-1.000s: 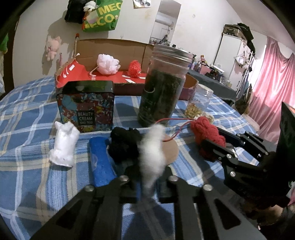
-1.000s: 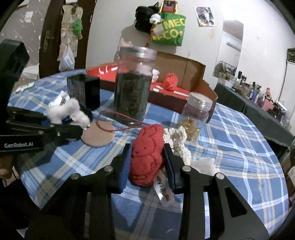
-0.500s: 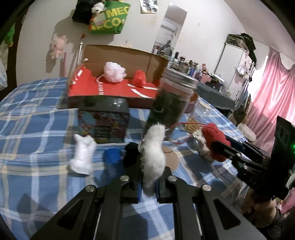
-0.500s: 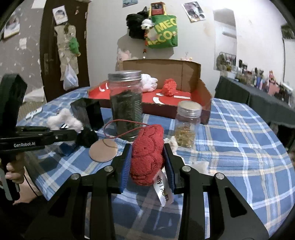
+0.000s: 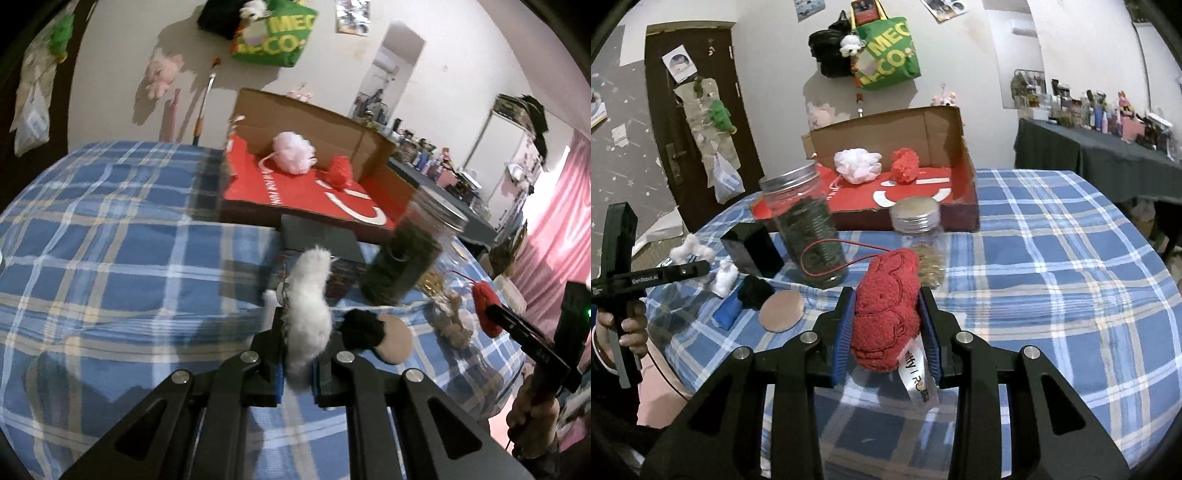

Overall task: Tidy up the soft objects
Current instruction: 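Lift both toys and carry them over the red-lined box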

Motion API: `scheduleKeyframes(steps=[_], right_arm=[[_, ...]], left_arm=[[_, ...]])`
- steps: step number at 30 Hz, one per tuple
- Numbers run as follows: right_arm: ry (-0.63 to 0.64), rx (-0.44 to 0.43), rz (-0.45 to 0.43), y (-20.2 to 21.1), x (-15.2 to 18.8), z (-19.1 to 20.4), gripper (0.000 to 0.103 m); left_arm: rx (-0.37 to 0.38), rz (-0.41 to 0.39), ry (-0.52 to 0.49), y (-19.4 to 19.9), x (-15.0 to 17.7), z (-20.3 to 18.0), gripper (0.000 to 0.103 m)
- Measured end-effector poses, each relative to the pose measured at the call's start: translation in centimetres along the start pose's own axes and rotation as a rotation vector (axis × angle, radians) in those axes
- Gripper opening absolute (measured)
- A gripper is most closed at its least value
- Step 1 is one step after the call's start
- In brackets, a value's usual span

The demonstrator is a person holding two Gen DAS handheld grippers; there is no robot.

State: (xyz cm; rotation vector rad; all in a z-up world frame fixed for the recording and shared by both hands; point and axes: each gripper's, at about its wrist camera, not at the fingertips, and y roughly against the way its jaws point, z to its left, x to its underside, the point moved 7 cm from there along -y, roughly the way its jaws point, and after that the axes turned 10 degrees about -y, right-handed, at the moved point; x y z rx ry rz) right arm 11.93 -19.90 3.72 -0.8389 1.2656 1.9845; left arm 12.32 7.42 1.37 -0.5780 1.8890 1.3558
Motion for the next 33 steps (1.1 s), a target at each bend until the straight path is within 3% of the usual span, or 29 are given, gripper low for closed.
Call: scheduleKeyframes(steps=[8, 16, 23, 33], right_arm=[[-0.073, -0.014, 0.058, -0.5, -1.1, -2.6, 0.032], [-0.151, -0.059, 0.159, -2.5, -2.2, -5.6, 0.032], [-0.096, -0.041, 0.233, -4.4, -3.3, -7.1, 0.032], [0.039, -0.047, 0.28, -6.7, -5.4, -6.8, 0.032]], left_arm=[[-0.057, 0.053, 0.062, -0.4, -0.5, 3.9, 0.011], [-0.026, 0.105, 0.029, -2.4, -1.9, 5.3, 0.011], [0.001, 0.176, -0.053, -4.9, -3.0, 6.2, 0.011], [0.061, 0.21, -0.161, -6.9, -4.4, 6.3, 0.011]])
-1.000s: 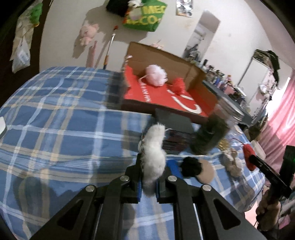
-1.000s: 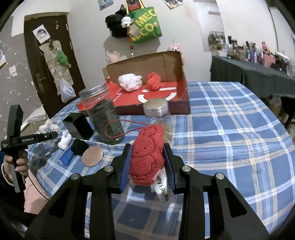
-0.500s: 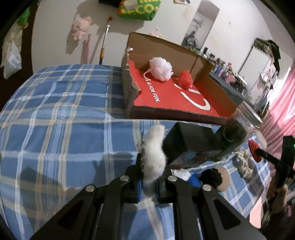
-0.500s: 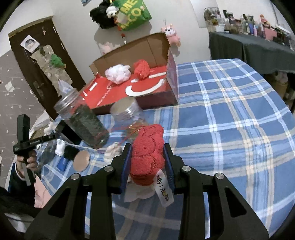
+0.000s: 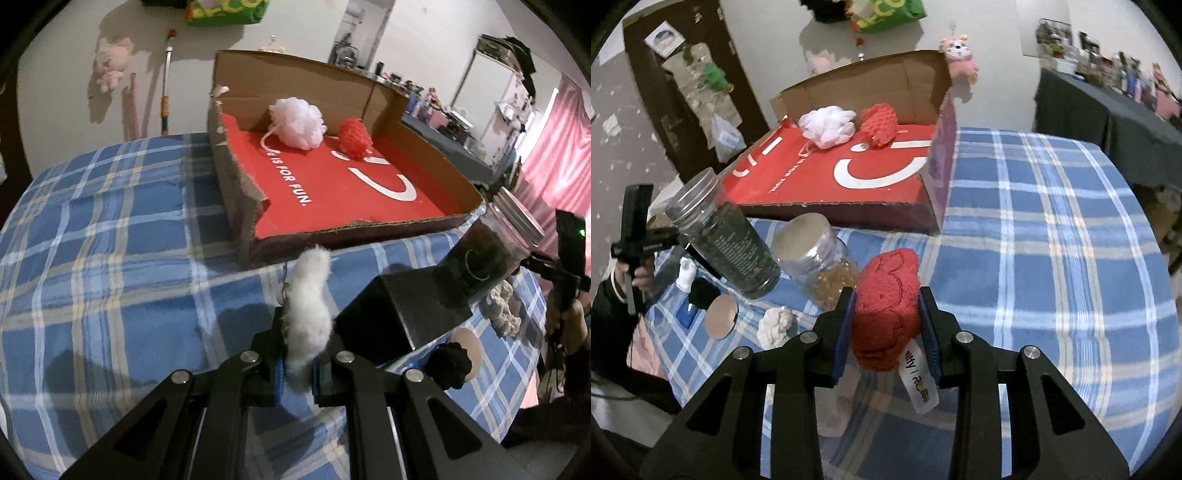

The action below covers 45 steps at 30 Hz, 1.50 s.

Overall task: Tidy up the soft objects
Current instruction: 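Lift both toys and carry them over the red-lined box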

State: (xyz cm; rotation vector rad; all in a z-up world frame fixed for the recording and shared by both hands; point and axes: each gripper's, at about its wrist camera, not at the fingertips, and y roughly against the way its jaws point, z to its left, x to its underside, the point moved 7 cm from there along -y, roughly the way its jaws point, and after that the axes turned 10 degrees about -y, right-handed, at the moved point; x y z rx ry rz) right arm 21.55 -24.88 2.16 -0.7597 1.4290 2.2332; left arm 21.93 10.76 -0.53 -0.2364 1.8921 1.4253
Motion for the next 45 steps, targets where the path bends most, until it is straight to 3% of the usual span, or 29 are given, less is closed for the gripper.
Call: scheduleKeyframes(steps=[21, 25, 34, 40, 45], right_arm=[[0.145, 0.002, 0.023, -0.9, -3.4, 1.1, 0.032], [0.162, -0.022, 0.018, -0.8, -4.6, 1.5, 0.032], [0.126, -0.102, -0.05, -1.2, -9.2, 3.8, 0.032], [0.084, -0.054, -0.096, -3.1, -13.4, 5.4, 0.032], [0.108, 0.091, -0.059, -6.4, -16.1, 6.4, 0.032]], left_arm=[[0.04, 0.019, -0.248, -0.7, -3.7, -1.6, 0.011], [0.052, 0.009, -0.3, -0.6, -4.8, -2.2, 0.011], [0.086, -0.031, -0.312, -0.9, -8.5, -3.4, 0.011], [-0.001, 0.007, -0.24, -2.8, -11.5, -2.9, 0.011], [-0.1, 0.064, -0.201, -4.9, -13.8, -1.9, 0.011]])
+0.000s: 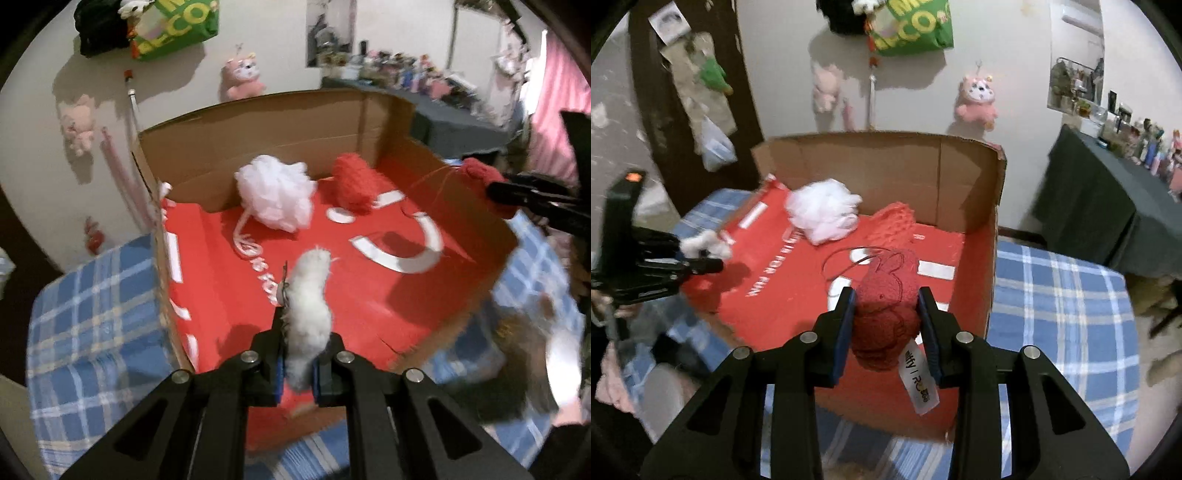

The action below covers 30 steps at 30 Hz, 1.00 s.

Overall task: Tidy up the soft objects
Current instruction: 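Lift both toys and carry them over the red-lined box, then lower both toys into the box and open both tools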

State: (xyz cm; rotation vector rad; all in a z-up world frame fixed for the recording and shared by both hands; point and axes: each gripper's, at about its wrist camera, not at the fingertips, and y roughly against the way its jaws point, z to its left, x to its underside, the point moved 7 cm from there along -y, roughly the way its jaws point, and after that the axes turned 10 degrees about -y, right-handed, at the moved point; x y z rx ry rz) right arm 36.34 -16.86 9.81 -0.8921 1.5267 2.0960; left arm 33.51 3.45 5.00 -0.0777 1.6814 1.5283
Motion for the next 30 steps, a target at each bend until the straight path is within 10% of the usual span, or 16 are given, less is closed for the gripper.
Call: scheduleKeyframes(steps=[11, 26, 30], right_arm=[[-0.013, 0.262, 0.228, -9.7, -1.5, -1.2, 0.032], [0.017, 0.333, 0.293, -13.0, -0.6, -2.6, 0.034], [0.033, 0.337, 0.301, -13.3, -0.4, -2.6, 0.035]], left_arm=[[-0.211, 0.22, 0.023, -6.5, -1.6, 3.3, 0.011], [-0.28, 0.304, -0.013, -10.2, -1.3, 5.3, 0.013], [-0.277, 0.304, -0.018, -9.9, -1.3, 4.6, 0.044]])
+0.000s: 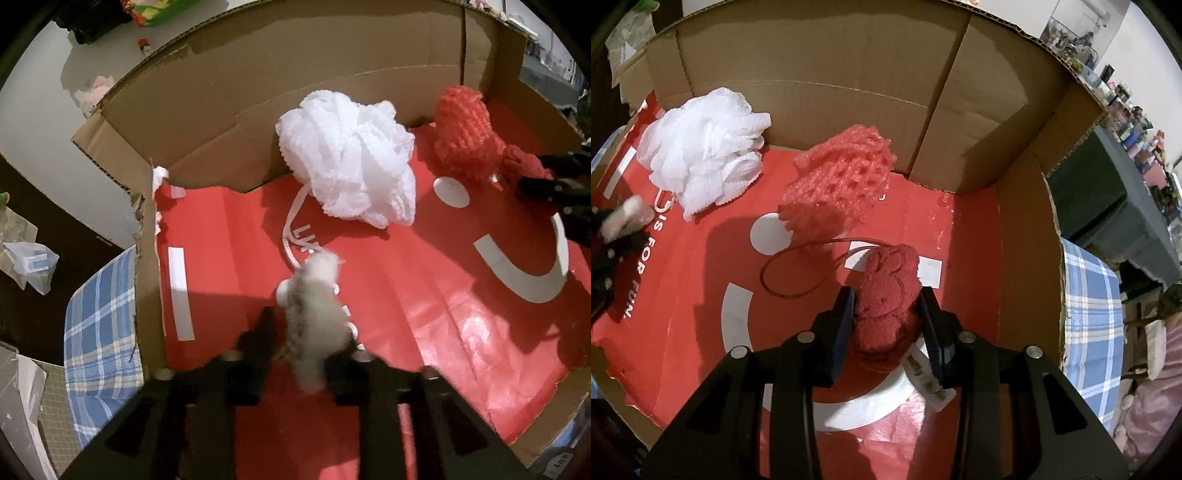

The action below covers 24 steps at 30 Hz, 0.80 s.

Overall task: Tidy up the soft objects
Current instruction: 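Lower both toys into the box and open both tools, then withdraw both tools from the box back toward the table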

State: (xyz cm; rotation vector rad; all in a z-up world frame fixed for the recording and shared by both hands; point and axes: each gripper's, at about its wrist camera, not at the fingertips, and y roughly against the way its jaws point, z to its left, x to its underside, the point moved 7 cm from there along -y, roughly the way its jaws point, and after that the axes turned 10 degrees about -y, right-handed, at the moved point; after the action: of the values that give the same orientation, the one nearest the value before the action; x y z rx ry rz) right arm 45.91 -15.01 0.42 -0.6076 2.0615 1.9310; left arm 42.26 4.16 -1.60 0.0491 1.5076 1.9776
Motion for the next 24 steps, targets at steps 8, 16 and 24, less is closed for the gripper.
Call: scheduleKeyframes(steps=[8, 16, 24], right_arm=[[0.02, 0.004, -0.029, 1.0, 0.7, 0.6, 0.06], [-0.007, -0.031, -0.091, 5.2, 1.2, 0.0, 0.067], [-0.037, -0.114, -0.194, 12.0, 1.9, -0.1, 0.075]], left_arm=[[0.023, -0.061, -0.001, 1.7, -0.5, -0.2, 0.07], [0.04, -0.141, 0.042, 5.4, 0.0, 0.1, 0.086], [0.11, -0.274, 0.118, 11.3, 1.3, -0.5, 0.094]])
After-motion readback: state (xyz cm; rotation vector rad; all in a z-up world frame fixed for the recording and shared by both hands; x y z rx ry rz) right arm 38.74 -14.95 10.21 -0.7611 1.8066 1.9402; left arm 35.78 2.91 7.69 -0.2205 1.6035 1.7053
